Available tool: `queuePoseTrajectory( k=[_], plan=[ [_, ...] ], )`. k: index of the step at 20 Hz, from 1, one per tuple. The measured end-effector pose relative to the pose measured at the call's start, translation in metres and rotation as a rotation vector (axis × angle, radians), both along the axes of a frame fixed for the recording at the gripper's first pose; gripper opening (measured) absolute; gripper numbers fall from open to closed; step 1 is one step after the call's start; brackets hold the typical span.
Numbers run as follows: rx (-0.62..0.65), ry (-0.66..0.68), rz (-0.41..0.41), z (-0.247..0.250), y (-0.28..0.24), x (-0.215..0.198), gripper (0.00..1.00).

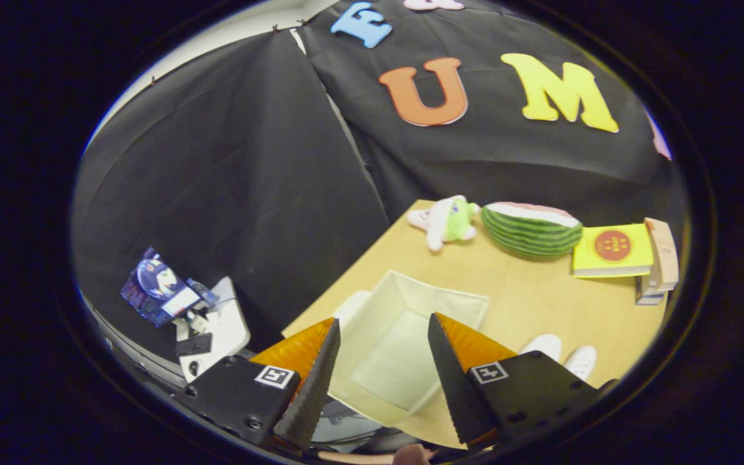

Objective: Open the storage box then place both shoes into the box .Put the left shoe in first, then the right shoe, with the right side of both shoes facing outward in a uniform manner.

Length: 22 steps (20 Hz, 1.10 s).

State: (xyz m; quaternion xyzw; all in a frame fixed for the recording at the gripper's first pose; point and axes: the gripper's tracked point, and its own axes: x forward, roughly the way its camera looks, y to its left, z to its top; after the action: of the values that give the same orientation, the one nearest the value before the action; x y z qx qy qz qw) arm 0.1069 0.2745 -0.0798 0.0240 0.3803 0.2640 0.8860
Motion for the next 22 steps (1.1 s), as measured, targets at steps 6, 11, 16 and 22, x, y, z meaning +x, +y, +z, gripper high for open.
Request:
queuePoseTrajectory(
  k=[6,11,16,22],
  plan=[
    [-0.230,0.198,-0.146,-0.092,-0.115,-0.016,0.84],
    [-0.306,0.400,-0.194,-0.181,-0.175,-0.027,0.85],
    [-0.275,0.515,-0.227,-0.228,-0.187,-0.014,0.85],
    [-0.274,0.579,-0.233,-0.256,-0.194,0.001,0.83]
  ],
)
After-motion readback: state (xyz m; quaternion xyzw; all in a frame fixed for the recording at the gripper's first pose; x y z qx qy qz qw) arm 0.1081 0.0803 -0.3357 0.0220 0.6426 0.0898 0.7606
